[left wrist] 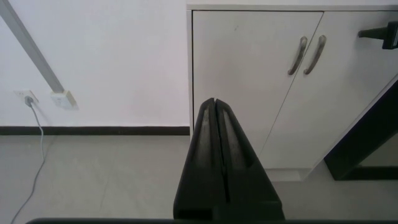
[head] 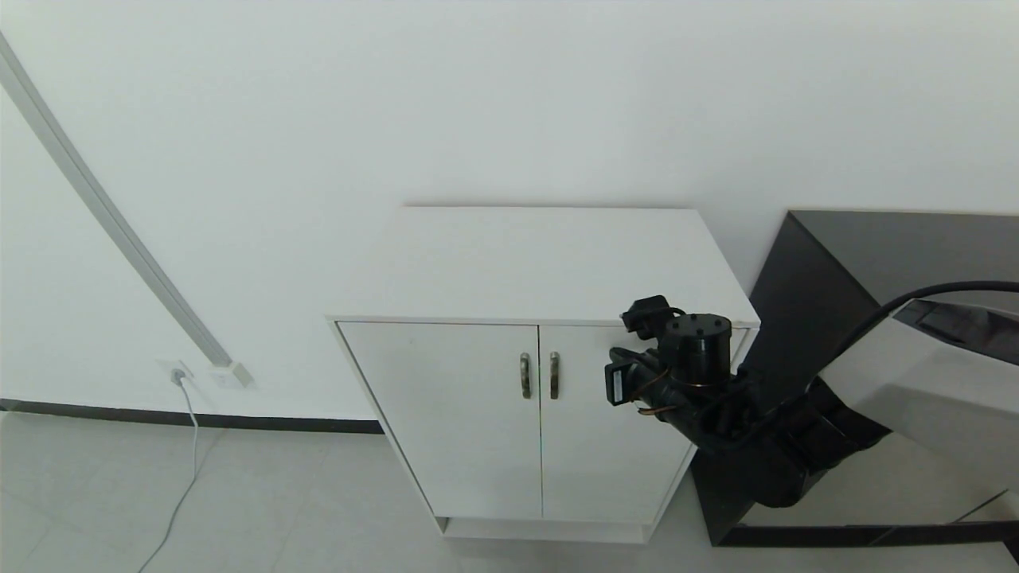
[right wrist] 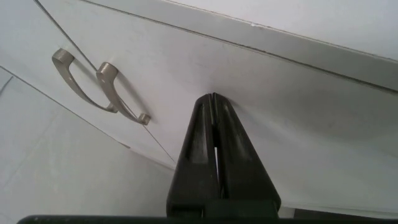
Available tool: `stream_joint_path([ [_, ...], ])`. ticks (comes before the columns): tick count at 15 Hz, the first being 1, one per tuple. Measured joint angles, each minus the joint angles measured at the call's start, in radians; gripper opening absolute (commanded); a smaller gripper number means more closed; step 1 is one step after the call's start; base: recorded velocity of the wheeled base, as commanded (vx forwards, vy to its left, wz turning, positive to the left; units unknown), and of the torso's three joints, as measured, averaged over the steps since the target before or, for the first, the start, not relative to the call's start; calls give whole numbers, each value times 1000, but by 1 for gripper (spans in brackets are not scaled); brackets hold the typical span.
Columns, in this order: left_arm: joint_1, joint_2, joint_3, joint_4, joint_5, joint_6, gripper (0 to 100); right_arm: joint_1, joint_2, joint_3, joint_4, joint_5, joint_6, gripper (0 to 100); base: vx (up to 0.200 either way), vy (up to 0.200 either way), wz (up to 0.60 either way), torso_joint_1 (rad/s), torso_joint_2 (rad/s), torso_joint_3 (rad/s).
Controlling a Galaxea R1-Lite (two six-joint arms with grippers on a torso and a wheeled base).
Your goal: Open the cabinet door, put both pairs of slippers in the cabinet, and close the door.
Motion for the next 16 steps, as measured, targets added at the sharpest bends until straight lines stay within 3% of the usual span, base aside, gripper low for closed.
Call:
stream_joint_path([
  [8, 0, 0, 0, 0, 0, 1, 0, 24, -261, 206, 0, -11, 1, 0, 0, 0, 0, 0, 0, 0],
  [16, 0, 0, 0, 0, 0, 1, 0, -138, -611, 523, 17, -53, -4, 0, 0, 0, 0, 0, 0, 0],
])
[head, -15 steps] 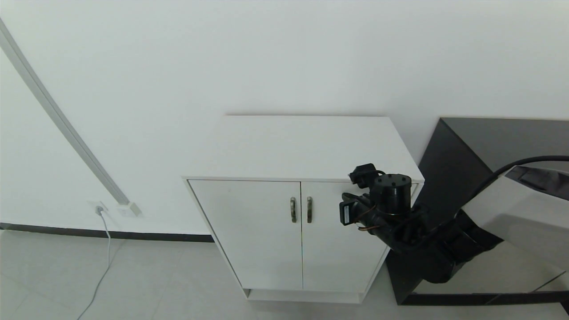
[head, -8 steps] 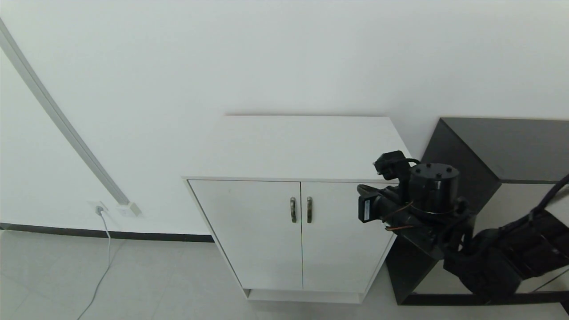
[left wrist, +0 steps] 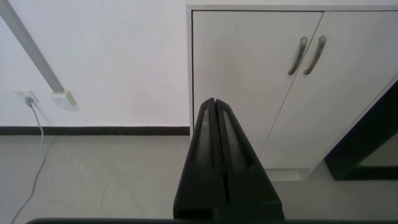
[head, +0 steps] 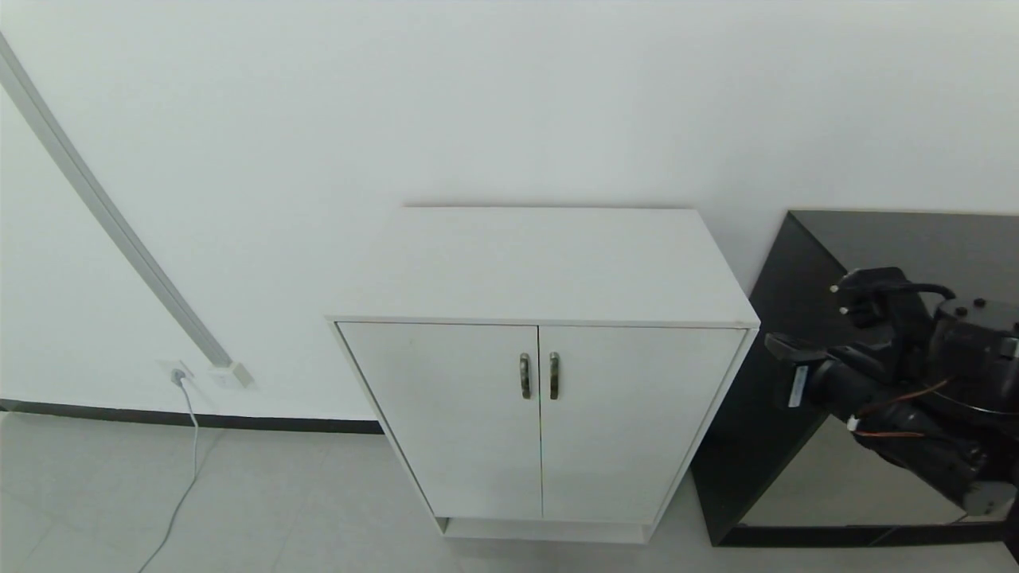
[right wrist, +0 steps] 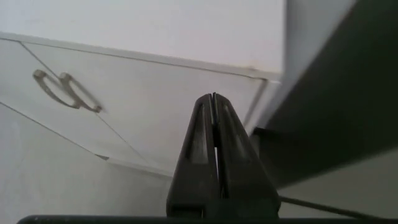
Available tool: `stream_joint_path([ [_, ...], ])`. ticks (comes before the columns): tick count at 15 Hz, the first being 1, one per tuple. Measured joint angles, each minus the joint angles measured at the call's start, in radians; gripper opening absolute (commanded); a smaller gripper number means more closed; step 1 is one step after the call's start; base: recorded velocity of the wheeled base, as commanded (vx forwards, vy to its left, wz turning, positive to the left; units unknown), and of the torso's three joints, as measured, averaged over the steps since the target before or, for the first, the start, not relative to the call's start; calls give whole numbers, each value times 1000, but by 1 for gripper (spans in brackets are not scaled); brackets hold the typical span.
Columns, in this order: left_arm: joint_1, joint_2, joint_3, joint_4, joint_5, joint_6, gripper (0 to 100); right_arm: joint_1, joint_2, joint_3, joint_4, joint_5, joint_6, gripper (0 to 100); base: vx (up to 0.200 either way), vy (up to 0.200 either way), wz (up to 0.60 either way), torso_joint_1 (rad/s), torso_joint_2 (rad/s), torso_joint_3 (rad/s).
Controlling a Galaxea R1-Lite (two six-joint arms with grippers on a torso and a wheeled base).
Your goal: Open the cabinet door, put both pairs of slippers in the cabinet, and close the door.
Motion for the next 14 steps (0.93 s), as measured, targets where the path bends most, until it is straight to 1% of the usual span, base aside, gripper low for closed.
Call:
stream_joint_path([
  [3, 0, 0, 0, 0, -1, 0, 0, -31, -171, 104, 114, 1, -5, 0, 0, 0, 0, 0, 0, 0],
  [6, 0, 0, 0, 0, 0, 0, 0, -39, -331, 172, 273, 3, -10, 0, 0, 0, 0, 0, 0, 0],
  [8, 1, 0, 0, 0, -1, 0, 0, -41, -475, 211, 402, 3, -12, 0, 0, 0, 0, 0, 0, 0],
  [9, 1, 0, 0, 0, -2, 0, 0, -42, -554, 226, 483, 3, -13, 0, 0, 0, 0, 0, 0, 0],
  [12, 0, 0, 0, 0, -2, 0, 0, -40, -811, 255, 791, 27, -14, 0, 0, 0, 0, 0, 0, 0],
  [14, 0, 0, 0, 0, -2, 0, 0, -38, -979, 275, 959, 102, -13, 0, 0, 0, 0, 0, 0, 0],
])
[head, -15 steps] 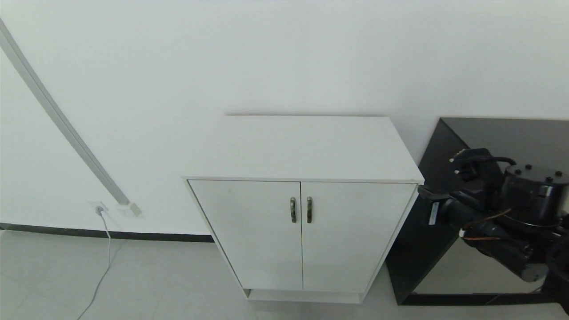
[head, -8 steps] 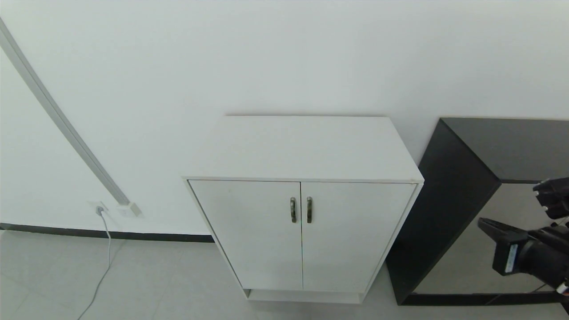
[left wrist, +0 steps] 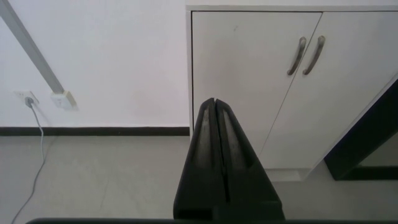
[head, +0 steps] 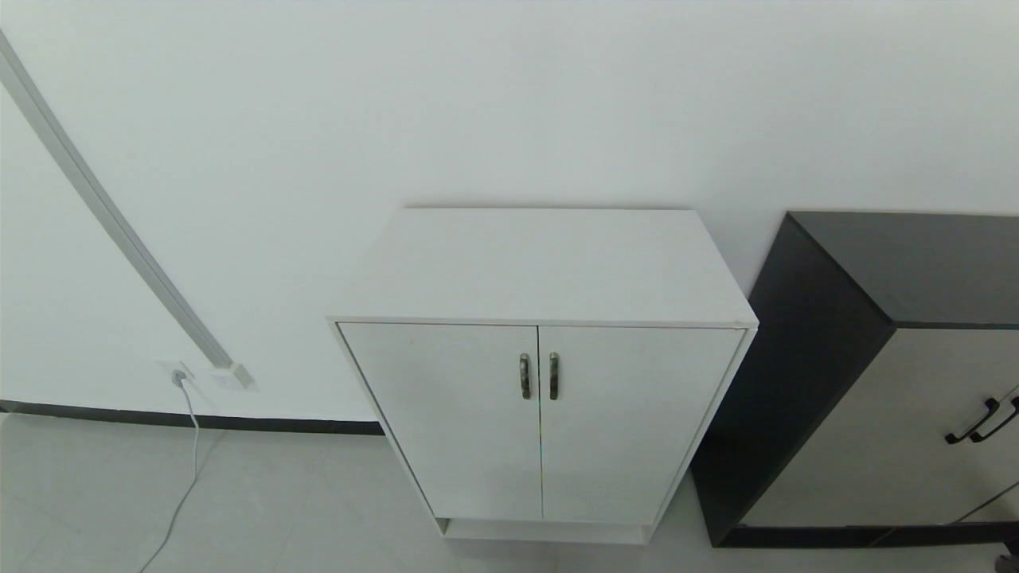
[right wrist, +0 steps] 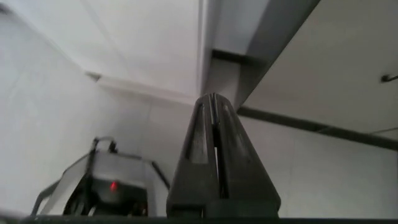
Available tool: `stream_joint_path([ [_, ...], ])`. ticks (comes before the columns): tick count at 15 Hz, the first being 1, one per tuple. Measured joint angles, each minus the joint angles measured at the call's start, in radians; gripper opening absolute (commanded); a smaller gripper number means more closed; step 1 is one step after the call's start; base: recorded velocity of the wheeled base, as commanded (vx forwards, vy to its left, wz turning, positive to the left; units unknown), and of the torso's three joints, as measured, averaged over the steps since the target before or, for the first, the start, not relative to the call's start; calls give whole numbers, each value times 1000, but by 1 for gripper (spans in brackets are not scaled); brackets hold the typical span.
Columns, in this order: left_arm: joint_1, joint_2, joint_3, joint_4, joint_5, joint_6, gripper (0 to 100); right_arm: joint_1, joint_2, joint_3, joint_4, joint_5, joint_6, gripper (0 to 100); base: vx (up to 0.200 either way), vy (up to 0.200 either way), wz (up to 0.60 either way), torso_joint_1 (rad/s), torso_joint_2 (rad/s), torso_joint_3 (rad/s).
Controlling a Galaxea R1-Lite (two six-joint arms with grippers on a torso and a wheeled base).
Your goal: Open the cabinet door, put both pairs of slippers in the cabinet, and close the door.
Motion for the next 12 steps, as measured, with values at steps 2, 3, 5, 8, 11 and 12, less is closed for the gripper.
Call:
stream_joint_path([
  [2, 0, 0, 0, 0, 0, 0, 0, 2, -117, 49, 55, 104, 0, 0, 0, 0, 0, 0, 0, 0],
  [3, 0, 0, 0, 0, 0, 0, 0, 3, -157, 77, 59, 122, 1, 0, 0, 0, 0, 0, 0, 0],
  [5, 0, 0, 0, 0, 0, 0, 0, 15, -202, 123, 31, 127, 2, 0, 0, 0, 0, 0, 0, 0],
  [8, 0, 0, 0, 0, 0, 0, 0, 24, -236, 171, 10, 127, 12, 0, 0, 0, 0, 0, 0, 0],
  [11, 1, 0, 0, 0, 0, 0, 0, 27, -266, 195, 5, 137, 3, 0, 0, 0, 0, 0, 0, 0],
  [12, 1, 0, 0, 0, -1, 0, 0, 21, -274, 199, 4, 137, 3, 0, 0, 0, 0, 0, 0, 0],
])
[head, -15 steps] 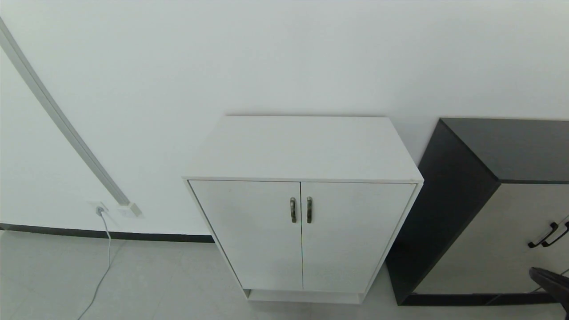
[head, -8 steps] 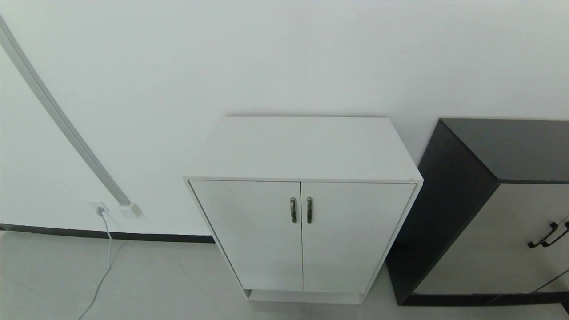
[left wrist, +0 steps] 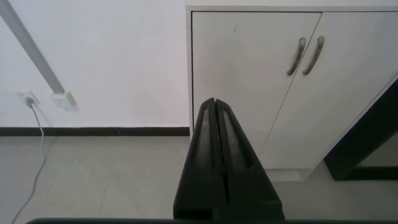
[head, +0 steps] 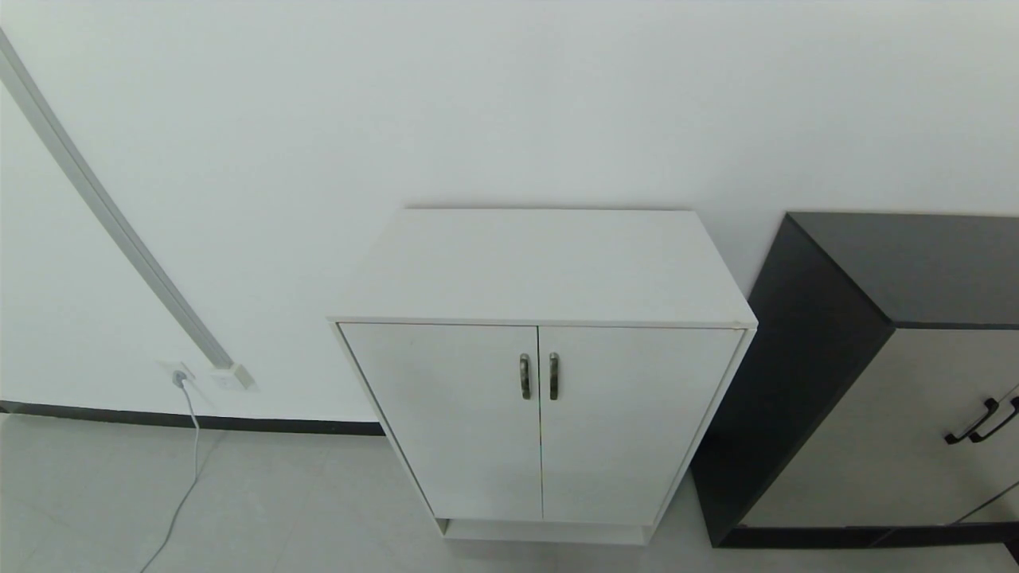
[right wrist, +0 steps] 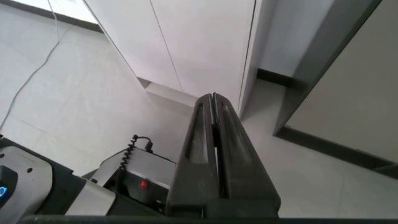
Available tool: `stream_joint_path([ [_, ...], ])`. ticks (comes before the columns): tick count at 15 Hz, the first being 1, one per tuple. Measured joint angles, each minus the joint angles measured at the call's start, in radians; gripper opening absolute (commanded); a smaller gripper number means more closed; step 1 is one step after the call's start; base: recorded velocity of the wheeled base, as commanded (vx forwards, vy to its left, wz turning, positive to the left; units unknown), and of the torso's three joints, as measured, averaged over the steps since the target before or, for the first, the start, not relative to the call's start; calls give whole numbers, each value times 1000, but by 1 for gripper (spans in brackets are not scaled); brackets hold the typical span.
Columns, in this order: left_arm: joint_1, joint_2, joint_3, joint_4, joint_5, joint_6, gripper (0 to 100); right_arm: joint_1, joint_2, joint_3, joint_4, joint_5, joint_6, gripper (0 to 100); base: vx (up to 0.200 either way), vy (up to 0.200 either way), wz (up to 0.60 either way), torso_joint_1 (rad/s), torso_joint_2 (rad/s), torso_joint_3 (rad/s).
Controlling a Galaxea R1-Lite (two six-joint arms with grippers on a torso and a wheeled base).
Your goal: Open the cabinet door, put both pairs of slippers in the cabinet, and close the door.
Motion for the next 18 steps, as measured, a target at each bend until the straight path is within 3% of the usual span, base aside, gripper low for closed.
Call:
stream_joint_path([
  [3, -1, 0, 0, 0, 0, 0, 0, -54, -26, 3, 1, 1, 0, 0, 0, 0, 0, 0, 0, 0],
  [7, -1, 0, 0, 0, 0, 0, 0, -253, -110, 3, 1, 2, -2, 0, 0, 0, 0, 0, 0, 0],
  [9, -1, 0, 0, 0, 0, 0, 0, -311, -151, 3, 1, 2, -3, 0, 0, 0, 0, 0, 0, 0],
  [13, 0, 0, 0, 0, 0, 0, 0, -402, -228, 3, 2, 2, -3, 0, 0, 0, 0, 0, 0, 0],
  [18, -1, 0, 0, 0, 0, 0, 0, -436, -299, 3, 1, 2, -11, 0, 0, 0, 0, 0, 0, 0],
])
